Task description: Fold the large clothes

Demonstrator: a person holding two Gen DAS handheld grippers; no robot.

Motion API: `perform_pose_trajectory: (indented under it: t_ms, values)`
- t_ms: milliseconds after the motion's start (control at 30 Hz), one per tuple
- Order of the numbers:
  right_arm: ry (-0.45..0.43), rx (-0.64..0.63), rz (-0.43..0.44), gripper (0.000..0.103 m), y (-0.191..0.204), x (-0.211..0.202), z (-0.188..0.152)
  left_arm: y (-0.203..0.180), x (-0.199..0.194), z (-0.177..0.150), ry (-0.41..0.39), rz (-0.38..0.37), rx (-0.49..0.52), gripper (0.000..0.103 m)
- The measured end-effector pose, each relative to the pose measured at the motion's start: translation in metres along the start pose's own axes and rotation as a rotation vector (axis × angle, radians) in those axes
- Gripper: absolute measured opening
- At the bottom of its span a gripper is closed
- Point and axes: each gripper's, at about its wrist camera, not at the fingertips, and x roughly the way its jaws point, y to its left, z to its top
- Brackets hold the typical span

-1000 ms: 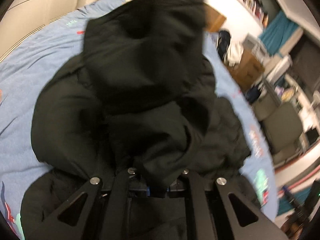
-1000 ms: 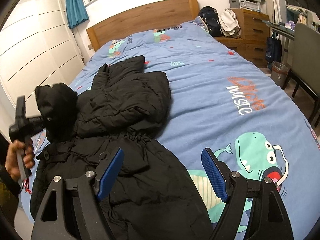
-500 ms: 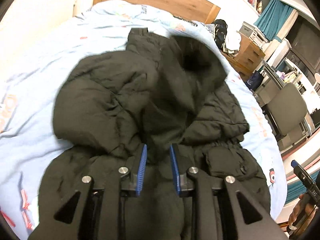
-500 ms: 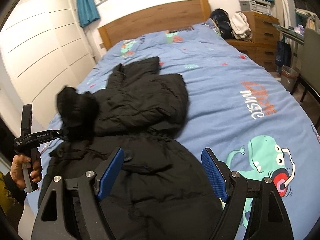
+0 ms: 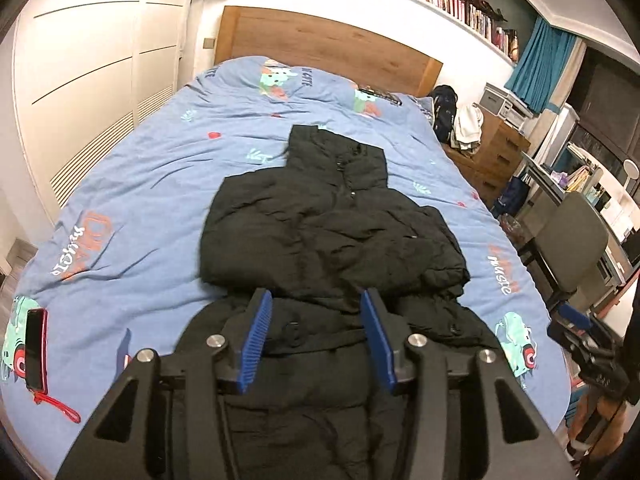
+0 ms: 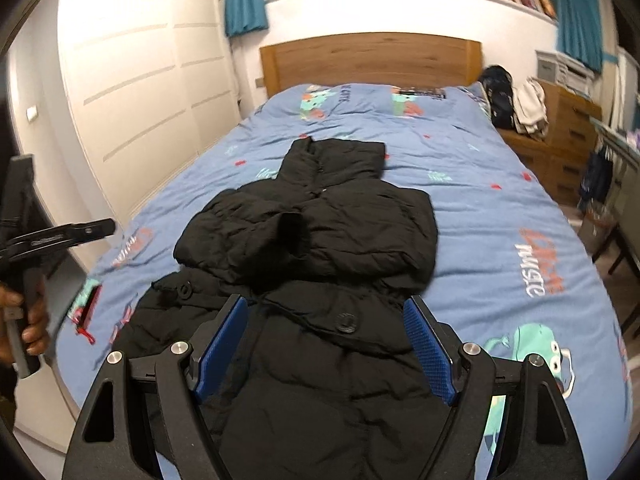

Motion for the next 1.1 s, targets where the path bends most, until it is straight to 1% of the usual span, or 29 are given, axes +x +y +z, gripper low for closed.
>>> perform_pose_trajectory:
  t_ms: [67,133,267,333,367,400,467,500,567,633,700,767,833,900,1000,1100]
  values:
    - [-0.003,-0.038,0.017,0.079,0.021,0.016,0.012,0.013,0.013,0.002,0.006,0.014,0.003,0.045]
    - [-0.008,-0.069,0.032,0.079,0.038,0.037,0.026,0.025,0.039,0.009,0.026,0.028,0.004,0.045]
    - [-0.007,-0.143,0.093,0.079,0.068,0.101,0.052,0.028,0.101,0.024,0.032,0.053,0.021,0.045]
    - [0.001,-0.176,0.121,0.079,0.075,0.135,0.058,0.026,0.143,0.036,0.032,0.052,0.033,0.045]
    - [0.012,-0.188,0.127,0.079,0.076,0.156,0.059,0.025,0.155,0.038,0.031,0.051,0.037,0.045]
    - [0.022,-0.188,0.131,0.079,0.075,0.171,0.059,0.022,0.176,0.043,0.033,0.046,0.043,0.045]
    - [0.054,-0.165,0.143,0.079,0.063,0.206,0.054,0.021,0.212,0.049,0.053,0.036,0.049,0.045]
    - [0.070,-0.155,0.137,0.079,0.057,0.218,0.051,0.022,0.235,0.052,0.083,0.040,0.048,0.045]
    - [0.123,-0.142,0.111,0.079,0.043,0.245,0.040,0.028,0.264,0.052,0.129,0.050,0.045,0.045]
    - [0.169,-0.118,0.120,0.079,0.026,0.262,0.031,0.037,0.280,0.049,0.149,0.063,0.042,0.045]
    - [0.187,-0.109,0.128,0.079,0.018,0.269,0.026,0.044,0.291,0.045,0.163,0.080,0.064,0.047]
    - [0.205,-0.106,0.141,0.079,0.015,0.273,0.025,0.050,0.298,0.040,0.183,0.081,0.072,0.047]
    - [0.220,-0.121,0.136,0.079,0.018,0.274,0.026,0.058,0.302,0.036,0.207,0.076,0.064,0.047]
    - [0.245,-0.135,0.119,0.079,0.020,0.273,0.024,0.060,0.301,0.035,0.227,0.076,0.068,0.047]
    - [0.293,-0.129,0.091,0.079,0.019,0.265,0.029,0.057,0.292,0.043,0.250,0.100,0.093,0.047]
    - [0.298,-0.112,0.067,0.079,0.017,0.250,0.040,0.055,0.276,0.055,0.232,0.115,0.082,0.047]
